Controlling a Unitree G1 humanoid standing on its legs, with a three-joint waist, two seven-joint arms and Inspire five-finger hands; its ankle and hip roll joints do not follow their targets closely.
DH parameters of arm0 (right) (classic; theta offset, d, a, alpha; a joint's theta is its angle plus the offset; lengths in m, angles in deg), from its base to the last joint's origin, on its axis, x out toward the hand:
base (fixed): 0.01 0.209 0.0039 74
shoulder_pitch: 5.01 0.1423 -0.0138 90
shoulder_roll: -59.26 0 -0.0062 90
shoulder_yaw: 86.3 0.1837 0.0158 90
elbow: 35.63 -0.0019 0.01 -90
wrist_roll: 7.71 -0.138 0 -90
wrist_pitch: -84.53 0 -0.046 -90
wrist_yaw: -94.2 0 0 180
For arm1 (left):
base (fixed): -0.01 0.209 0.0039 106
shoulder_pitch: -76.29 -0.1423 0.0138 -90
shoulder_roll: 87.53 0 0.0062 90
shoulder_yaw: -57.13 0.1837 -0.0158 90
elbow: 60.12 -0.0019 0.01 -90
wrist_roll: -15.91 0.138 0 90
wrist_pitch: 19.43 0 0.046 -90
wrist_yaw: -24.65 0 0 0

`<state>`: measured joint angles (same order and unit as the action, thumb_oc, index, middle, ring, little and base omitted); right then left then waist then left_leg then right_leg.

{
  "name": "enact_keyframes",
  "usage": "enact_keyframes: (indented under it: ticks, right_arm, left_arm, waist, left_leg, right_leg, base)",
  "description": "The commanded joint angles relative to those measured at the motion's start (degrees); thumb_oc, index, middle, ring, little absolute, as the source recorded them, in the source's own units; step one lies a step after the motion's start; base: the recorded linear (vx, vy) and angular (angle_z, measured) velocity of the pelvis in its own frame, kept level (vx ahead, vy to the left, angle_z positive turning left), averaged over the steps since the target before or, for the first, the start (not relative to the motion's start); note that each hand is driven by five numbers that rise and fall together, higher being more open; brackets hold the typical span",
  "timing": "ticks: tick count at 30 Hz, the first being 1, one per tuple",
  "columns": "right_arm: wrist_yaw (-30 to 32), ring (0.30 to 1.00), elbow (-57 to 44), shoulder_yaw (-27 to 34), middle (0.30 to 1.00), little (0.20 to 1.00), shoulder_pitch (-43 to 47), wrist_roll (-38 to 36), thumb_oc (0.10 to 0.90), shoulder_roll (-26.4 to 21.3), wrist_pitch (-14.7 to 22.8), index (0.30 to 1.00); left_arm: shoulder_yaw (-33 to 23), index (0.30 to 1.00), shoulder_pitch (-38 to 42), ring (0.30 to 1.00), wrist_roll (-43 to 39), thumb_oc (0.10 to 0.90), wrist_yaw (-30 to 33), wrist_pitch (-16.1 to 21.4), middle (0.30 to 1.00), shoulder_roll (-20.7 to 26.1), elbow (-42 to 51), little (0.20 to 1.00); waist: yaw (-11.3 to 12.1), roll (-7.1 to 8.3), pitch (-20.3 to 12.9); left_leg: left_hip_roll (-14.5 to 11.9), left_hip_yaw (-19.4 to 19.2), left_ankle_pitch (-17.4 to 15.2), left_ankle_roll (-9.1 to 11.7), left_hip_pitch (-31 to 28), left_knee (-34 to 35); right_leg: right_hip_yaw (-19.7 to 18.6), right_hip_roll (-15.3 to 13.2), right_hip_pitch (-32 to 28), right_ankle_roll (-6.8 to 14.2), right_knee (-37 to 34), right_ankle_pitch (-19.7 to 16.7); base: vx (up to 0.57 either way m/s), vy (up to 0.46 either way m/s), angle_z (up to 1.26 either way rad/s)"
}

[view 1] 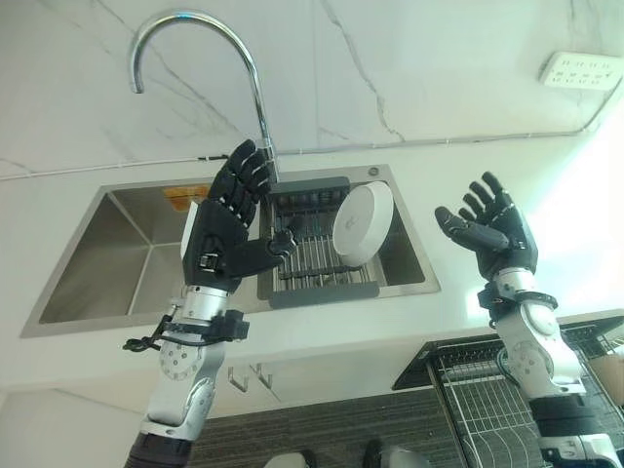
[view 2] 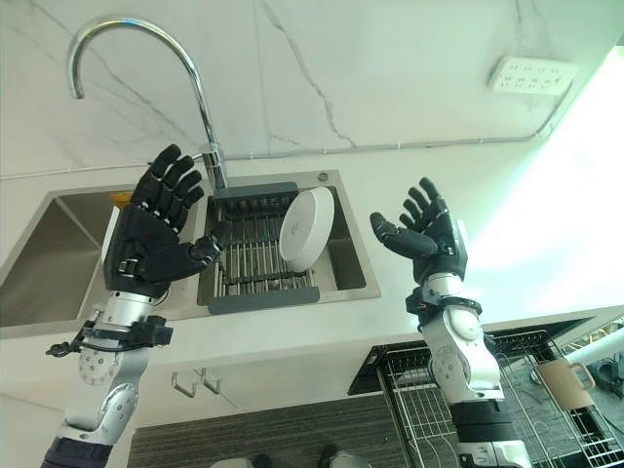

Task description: Place the dishes in the dishwasher.

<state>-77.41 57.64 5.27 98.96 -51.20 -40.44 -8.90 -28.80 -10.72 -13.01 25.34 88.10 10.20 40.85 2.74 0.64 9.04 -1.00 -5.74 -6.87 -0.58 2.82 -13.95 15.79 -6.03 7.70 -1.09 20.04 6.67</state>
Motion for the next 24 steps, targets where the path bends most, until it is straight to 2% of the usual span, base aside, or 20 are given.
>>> enact_keyframes:
  ticks: [1,9,24]
  right_arm:
    - [-3.79,0.9,-4.55,0.42,0.9,0.9,4.23,-1.92,0.8,-1.72,2.43,0.9]
    - [-5.17,0.9,-1.26,-1.68,0.9,0.9,7.27,-4.18,0.8,-2.17,-1.81,0.9]
    - [-4.32,0.9,-0.87,-2.72,0.9,0.9,8.93,-5.73,0.8,-2.05,-2.98,0.9]
  left_arm:
    - [-1.85,0.9,3.11,0.9,-0.39,0.8,-0.67,4.29,0.9,2.47,4.96,0.9]
    - [-1.23,0.9,3.64,0.9,-0.97,0.8,-0.75,4.23,0.9,3.02,4.33,0.9]
    - [-1.01,0.9,4.0,0.9,-1.5,0.8,-0.42,3.8,0.9,3.75,4.17,0.9]
  waist:
    - [1.09,1.86,-4.24]
    - [1.94,1.98,-4.06]
    - [2.29,1.79,-4.16]
  left_leg:
    - [-0.18,-0.04,-5.68,0.48,0.34,-3.24]
    - [-0.14,0.4,-5.71,0.66,0.07,-3.24]
    - [0.12,0.24,-5.76,0.48,-0.13,-3.24]
  right_leg:
    - [-1.19,-2.0,-3.43,5.78,-2.85,0.52]
    - [-0.7,-1.94,-4.36,5.5,-2.85,1.11]
    - [-0.36,-2.24,-5.15,5.51,-2.85,1.49]
  base:
    - [0.02,-0.022,0.11]
    - [0.0,-0.002,0.02]
    - [0.0,0.0,0.0]
